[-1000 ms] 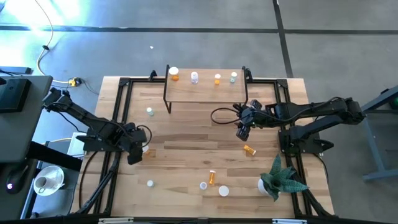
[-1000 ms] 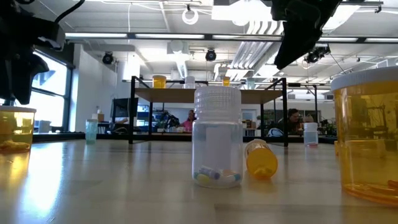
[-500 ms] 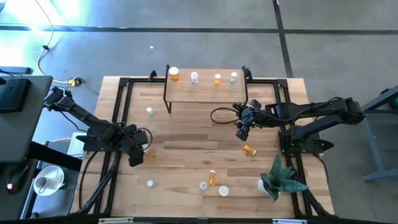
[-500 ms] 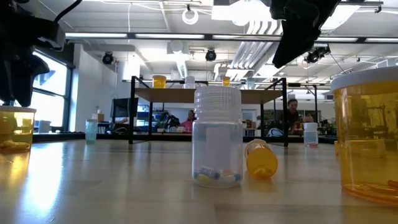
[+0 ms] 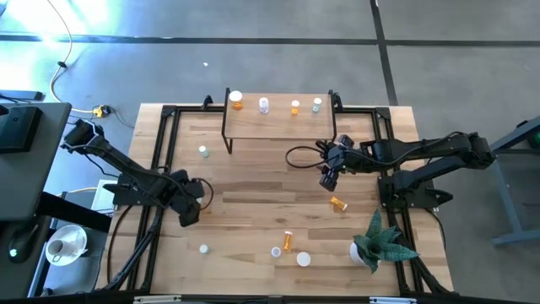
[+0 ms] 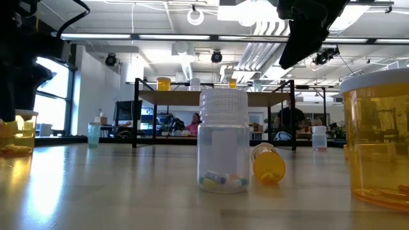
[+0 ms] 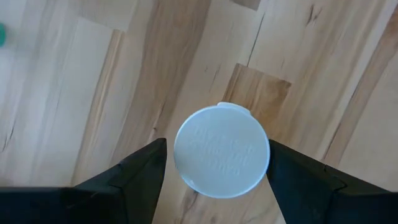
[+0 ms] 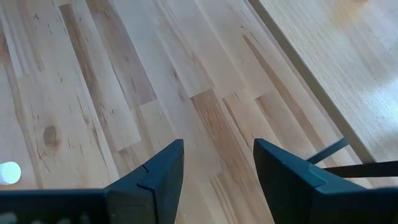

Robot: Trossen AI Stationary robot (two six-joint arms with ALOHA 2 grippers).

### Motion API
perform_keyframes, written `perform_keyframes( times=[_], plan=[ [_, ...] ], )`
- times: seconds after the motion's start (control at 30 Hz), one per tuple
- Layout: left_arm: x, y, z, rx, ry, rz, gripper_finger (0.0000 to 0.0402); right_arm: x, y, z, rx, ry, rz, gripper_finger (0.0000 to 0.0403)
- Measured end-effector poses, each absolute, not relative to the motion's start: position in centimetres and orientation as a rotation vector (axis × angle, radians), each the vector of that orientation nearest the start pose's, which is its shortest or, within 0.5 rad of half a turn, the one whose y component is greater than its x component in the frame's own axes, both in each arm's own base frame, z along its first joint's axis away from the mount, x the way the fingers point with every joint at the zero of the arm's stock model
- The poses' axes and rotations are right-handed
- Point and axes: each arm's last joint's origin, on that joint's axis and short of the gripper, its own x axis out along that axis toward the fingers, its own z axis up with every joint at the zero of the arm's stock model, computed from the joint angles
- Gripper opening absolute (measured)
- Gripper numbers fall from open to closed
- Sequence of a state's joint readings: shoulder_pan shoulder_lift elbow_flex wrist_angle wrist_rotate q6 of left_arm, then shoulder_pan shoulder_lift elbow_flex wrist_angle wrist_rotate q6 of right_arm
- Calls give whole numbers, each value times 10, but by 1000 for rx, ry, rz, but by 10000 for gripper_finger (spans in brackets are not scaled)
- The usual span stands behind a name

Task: Pick and place medicine bottles onto shelf by color
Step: Put the left large orange pill bottle on the shelf aligned with the other large orange pill bottle

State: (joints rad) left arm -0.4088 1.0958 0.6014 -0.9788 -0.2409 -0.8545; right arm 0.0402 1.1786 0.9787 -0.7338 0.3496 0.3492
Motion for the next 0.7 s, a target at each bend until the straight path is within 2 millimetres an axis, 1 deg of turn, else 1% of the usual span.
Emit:
perform_keyframes(
  times=[0.13, 0.43, 0.7],
  plan=[
    [145, -55, 179, -242, 1310, 450, 247, 228, -1, 281, 138, 856, -440, 185],
    [146, -55, 179, -246, 1298, 447, 202, 228, -1, 281, 128, 858, -436, 185],
    [147, -56, 181, -257, 1297, 418, 203, 228, -1, 281, 128, 858, -436, 185]
  ],
)
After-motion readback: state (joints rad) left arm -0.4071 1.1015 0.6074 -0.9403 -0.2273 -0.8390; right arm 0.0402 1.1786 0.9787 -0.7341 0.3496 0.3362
